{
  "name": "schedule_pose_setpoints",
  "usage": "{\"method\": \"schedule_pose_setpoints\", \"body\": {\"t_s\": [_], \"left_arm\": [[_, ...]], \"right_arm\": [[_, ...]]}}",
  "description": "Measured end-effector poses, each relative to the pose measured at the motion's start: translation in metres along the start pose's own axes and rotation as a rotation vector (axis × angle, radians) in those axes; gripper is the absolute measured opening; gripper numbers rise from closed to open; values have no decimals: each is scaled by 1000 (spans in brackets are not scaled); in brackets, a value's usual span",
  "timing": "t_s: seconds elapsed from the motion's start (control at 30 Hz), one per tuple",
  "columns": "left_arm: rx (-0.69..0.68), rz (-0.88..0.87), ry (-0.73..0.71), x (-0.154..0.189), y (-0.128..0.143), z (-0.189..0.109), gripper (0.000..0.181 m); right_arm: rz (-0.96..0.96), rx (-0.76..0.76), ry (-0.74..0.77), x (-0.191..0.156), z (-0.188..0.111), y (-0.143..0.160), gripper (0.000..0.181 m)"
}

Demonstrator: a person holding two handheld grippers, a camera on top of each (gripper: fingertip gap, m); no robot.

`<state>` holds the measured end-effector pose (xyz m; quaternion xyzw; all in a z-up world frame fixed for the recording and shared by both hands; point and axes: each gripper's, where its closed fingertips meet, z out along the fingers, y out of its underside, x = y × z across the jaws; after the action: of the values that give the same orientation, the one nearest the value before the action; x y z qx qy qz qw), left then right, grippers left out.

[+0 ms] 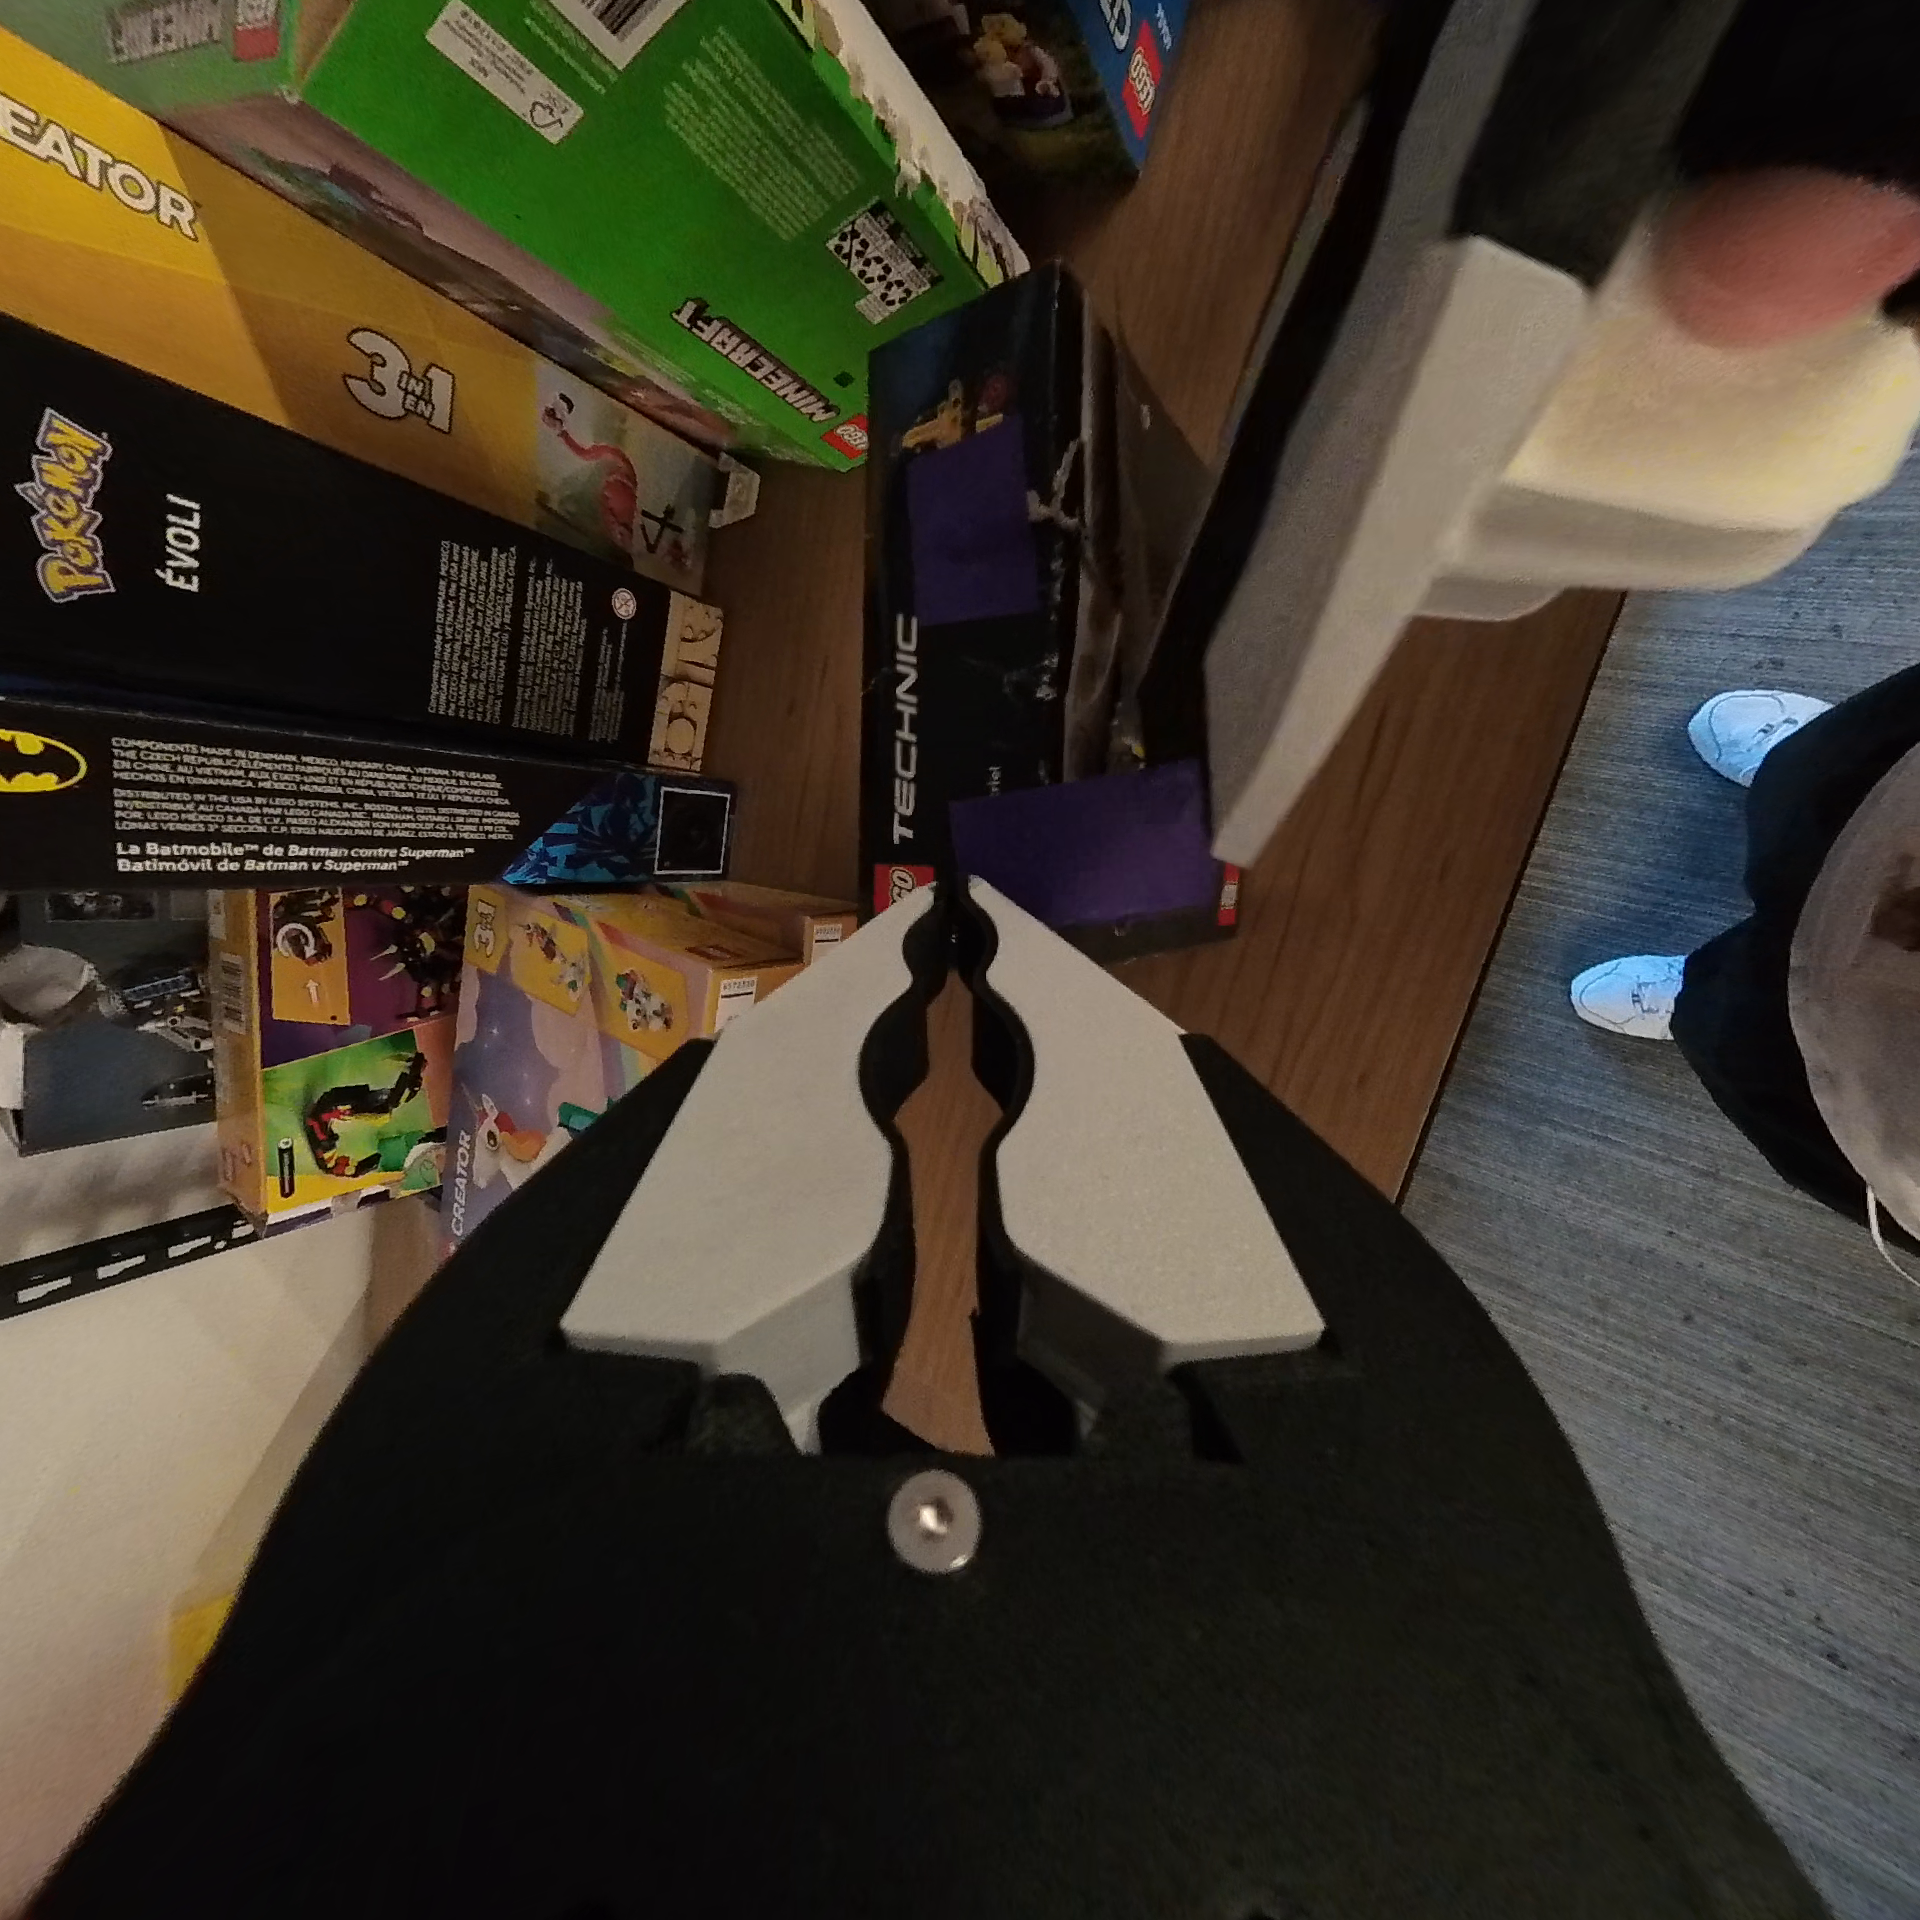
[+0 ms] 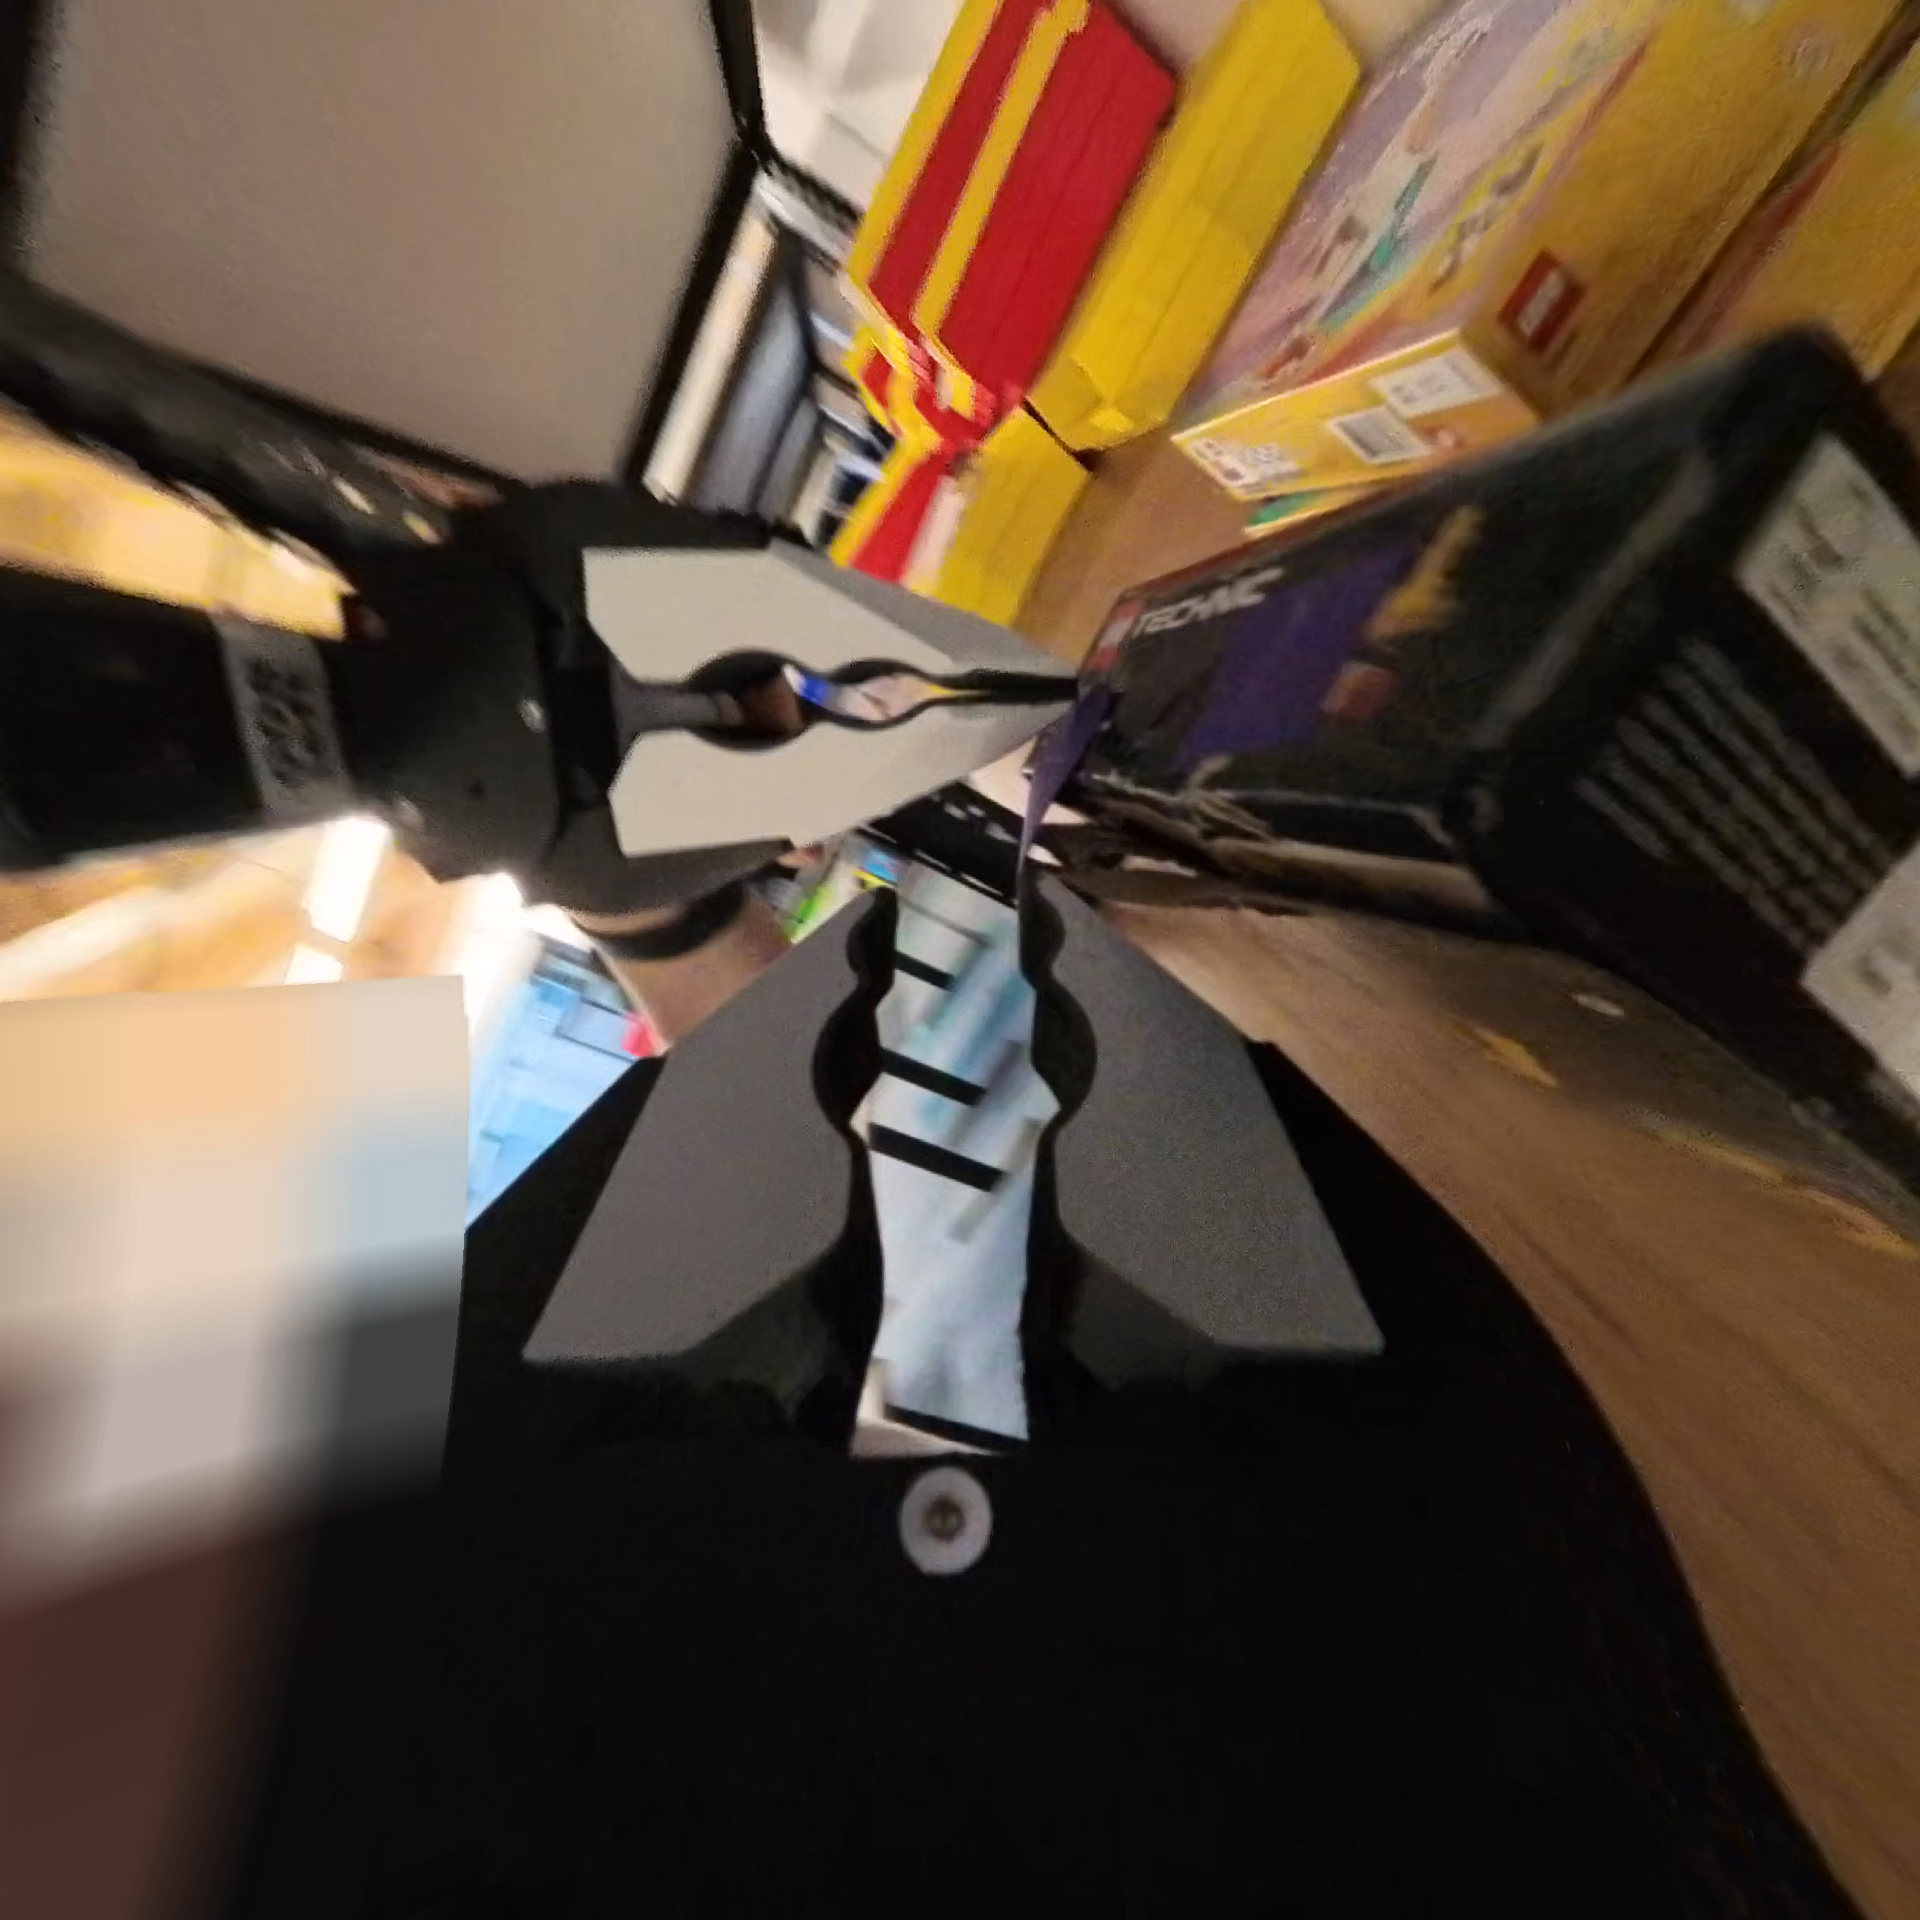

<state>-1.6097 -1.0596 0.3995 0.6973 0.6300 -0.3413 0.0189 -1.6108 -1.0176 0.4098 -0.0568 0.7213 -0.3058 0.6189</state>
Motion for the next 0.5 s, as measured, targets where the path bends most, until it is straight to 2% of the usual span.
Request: {"method": "schedule_pose_setpoints", "body": {"t_s": [0.17,0.27,0.33,0.5], "left_arm": [[33,-5,40,7,-7,-1,0],[56,-8,50,10,-11,0,0],[55,-7,31,8,-11,1,0],[56,-11,8,7,-10,2,0]], "right_arm": [[-328,-86,217,-4,-11,2,33],[-384,-94,274,-6,-15,0,40],[-362,-73,260,-7,-14,-2,44],[-94,41,88,-17,-15,-5,64]]}}
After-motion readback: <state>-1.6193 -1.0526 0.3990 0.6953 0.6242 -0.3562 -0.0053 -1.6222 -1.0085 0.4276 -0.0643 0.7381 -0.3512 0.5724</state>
